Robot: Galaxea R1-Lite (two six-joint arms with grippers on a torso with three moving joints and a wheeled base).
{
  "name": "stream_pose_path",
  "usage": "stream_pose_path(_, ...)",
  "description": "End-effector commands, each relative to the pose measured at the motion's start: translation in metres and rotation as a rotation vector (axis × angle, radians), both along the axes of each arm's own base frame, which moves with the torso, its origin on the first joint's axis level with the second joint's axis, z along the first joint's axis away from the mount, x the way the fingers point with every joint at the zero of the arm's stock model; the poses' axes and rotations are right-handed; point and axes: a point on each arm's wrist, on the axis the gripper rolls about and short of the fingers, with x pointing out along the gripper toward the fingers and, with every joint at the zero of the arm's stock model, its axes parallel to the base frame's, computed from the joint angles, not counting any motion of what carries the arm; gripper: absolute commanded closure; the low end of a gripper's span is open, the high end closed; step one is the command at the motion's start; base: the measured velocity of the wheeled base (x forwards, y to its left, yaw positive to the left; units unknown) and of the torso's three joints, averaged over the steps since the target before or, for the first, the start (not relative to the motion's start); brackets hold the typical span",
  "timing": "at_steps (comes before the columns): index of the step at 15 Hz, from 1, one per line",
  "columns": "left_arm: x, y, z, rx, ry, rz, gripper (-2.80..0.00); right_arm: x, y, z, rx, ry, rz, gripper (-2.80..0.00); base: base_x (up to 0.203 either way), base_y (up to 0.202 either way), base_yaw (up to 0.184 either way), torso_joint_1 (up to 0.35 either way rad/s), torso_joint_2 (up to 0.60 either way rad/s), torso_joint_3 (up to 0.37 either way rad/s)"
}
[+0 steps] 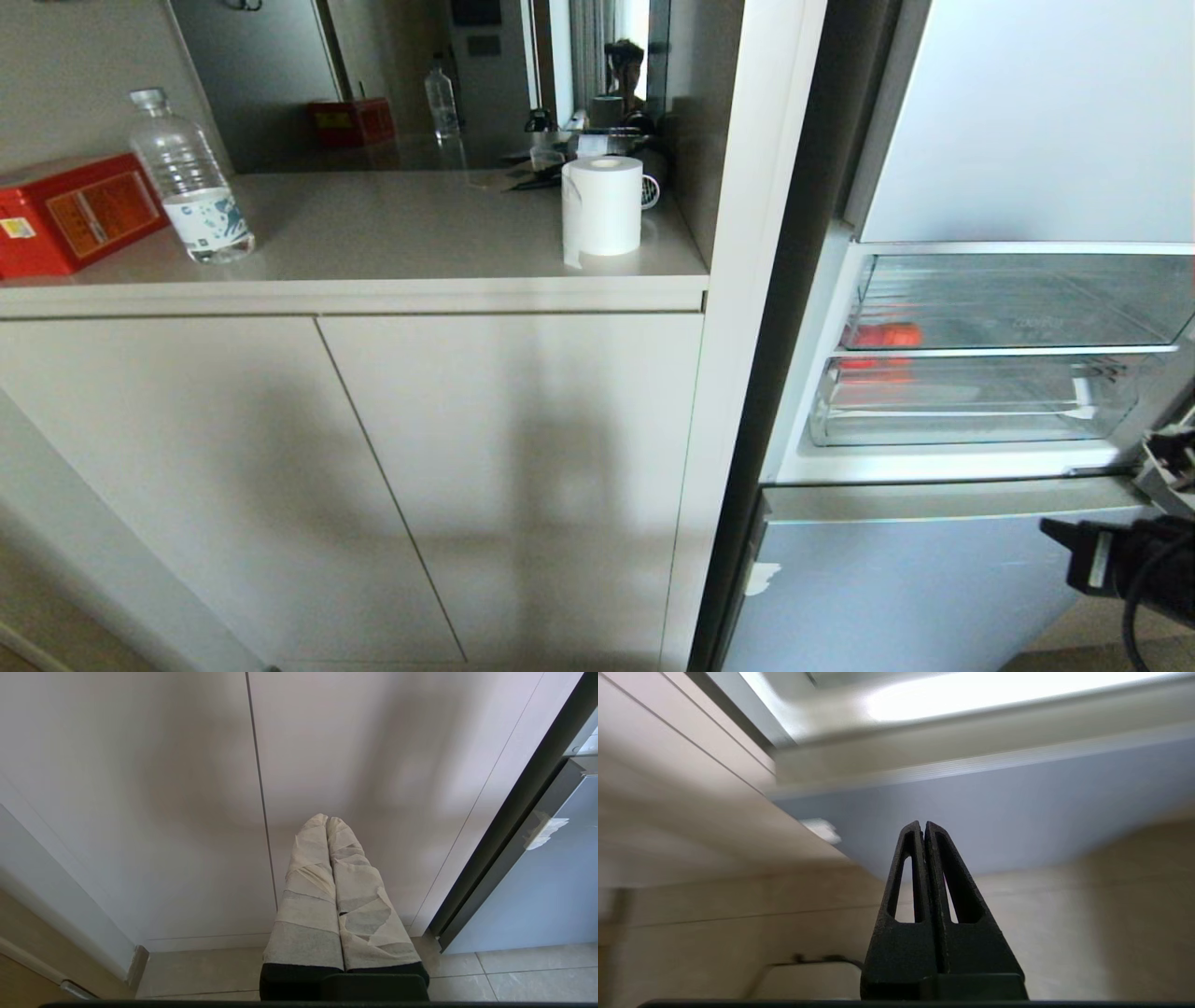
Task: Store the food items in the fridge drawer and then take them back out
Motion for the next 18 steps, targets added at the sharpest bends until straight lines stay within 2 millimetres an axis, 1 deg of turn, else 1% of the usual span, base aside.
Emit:
stream_pose_path(1, 0.000, 0.000, 0.000, 0.000, 0.000, 0.001, 0.00, -0.055, 0.003, 0.004, -0.078, -0.113, -0.051, 0.00, 0.000, 0.000, 0.000, 0.000, 0.00, 0.000)
stream_pose_path(3, 0.000, 0.000, 0.000, 0.000, 0.000, 0.001, 0.00, -0.080, 0.006, -0.006, -0.122, -0.107, -0.085, 0.00, 0.000, 0.000, 0.000, 0.000, 0.00, 0.000)
stream_pose_path(4, 0.000, 0.000, 0.000, 0.000, 0.000, 0.001, 0.00, -0.088, 0.005, -0.011, -0.136, -0.073, -0.128, 0.00, 0.000, 0.000, 0.000, 0.000, 0.00, 0.000)
stream_pose_path(5, 0.000, 0.000, 0.000, 0.000, 0.000, 0.001, 0.00, -0.092, 0.004, -0.013, -0.143, -0.062, -0.160, 0.00, 0.000, 0.000, 0.000, 0.000, 0.00, 0.000)
stream_pose_path(7, 0.000, 0.000, 0.000, 0.000, 0.000, 0.001, 0.00, -0.094, 0.002, -0.012, -0.150, -0.068, -0.195, 0.00, 0.000, 0.000, 0.000, 0.000, 0.00, 0.000)
stream_pose_path(8, 0.000, 0.000, 0.000, 0.000, 0.000, 0.001, 0.00, -0.095, 0.001, -0.011, -0.155, -0.076, -0.209, 0.00, 0.004, 0.007, -0.100, 0.000, 0.00, 0.002)
stream_pose_path(13, 0.000, 0.000, 0.000, 0.000, 0.000, 0.001, 0.00, -0.101, -0.009, -0.011, -0.159, -0.072, -0.356, 0.00, -0.001, 0.006, -0.167, 0.003, 0.00, 0.004)
stream_pose_path(18, 0.000, 0.000, 0.000, 0.000, 0.000, 0.001, 0.00, -0.102, -0.021, 0.001, -0.176, -0.108, -0.447, 0.00, 0.002, 0.009, -0.173, -0.001, 0.00, 0.003)
